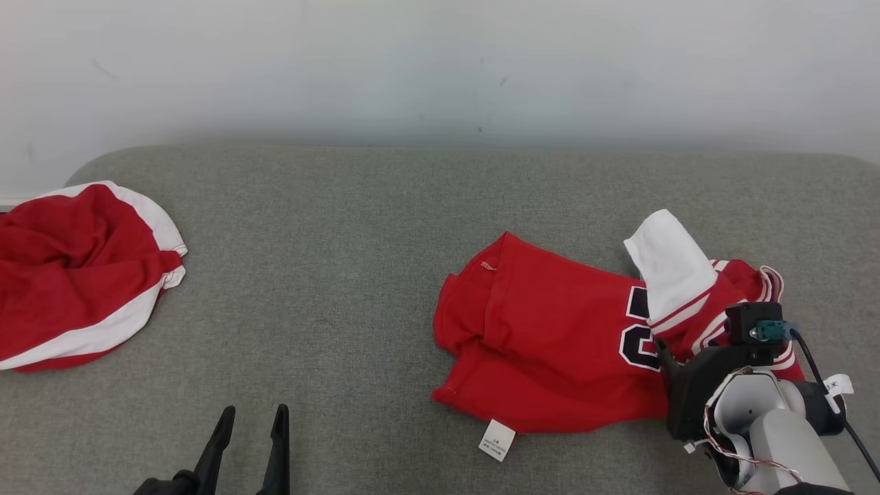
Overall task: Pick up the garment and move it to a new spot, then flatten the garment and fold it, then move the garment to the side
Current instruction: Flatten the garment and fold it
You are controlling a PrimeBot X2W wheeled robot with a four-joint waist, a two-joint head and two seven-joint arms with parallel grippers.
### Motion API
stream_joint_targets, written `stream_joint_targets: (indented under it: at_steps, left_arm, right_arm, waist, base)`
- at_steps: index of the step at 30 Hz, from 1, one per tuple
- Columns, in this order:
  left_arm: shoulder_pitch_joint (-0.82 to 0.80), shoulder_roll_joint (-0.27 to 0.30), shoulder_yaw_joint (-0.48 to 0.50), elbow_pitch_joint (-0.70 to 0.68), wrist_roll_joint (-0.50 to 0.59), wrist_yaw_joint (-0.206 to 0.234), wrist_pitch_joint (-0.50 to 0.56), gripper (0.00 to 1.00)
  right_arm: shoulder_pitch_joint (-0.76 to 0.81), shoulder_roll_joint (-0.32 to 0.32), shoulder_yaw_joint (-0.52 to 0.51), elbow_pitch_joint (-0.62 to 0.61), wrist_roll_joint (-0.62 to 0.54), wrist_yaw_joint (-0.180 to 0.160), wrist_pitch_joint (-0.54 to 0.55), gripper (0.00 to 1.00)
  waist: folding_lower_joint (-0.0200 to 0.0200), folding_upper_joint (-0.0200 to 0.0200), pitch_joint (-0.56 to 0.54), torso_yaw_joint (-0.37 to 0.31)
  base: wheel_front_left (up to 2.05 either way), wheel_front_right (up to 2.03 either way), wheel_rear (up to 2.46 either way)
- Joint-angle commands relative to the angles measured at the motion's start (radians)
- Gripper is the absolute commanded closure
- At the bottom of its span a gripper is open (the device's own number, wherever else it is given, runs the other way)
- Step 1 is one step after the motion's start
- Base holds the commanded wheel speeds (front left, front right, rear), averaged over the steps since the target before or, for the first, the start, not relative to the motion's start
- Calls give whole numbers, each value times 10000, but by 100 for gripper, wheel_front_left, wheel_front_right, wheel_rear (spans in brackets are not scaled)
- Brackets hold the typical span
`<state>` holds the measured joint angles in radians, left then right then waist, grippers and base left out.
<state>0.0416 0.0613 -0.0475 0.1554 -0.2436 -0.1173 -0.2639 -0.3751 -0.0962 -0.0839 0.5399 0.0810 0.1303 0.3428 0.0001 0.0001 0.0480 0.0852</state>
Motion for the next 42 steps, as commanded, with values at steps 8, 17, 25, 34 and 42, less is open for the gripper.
stream_joint_targets:
  at_steps: [8,17,25,34,42]
  left_arm:
    - [-296,25,100,105,0,-36,-8,0]
    - [-105,-23,215,86,3,7,-8,0]
    - [119,-62,234,55,-7,27,-8,0]
    - [403,-81,209,-49,-71,10,-8,0]
    - [338,-92,143,-69,-113,-31,-10,0]
  right_arm:
    - [-612,-13,511,-19,448,7,-1109,100]
    - [-428,23,620,-2695,1177,7,-1561,100]
    - [88,158,488,-6001,1214,7,-965,100]
    - [489,405,704,-8578,632,8,-31,100]
    - [237,451,200,-7364,155,7,442,100]
  waist:
    - [-1,-1,86,21]
    - [-1,-1,-153,-337]
    - [-1,-1,-443,-542]
    - [-1,-1,-695,-535]
    - [-1,-1,-541,-366]
  base:
    - [0,0,0]
    - [0,0,0]
    - [0,0,0]
    - [0,0,0]
    - [0,0,0]
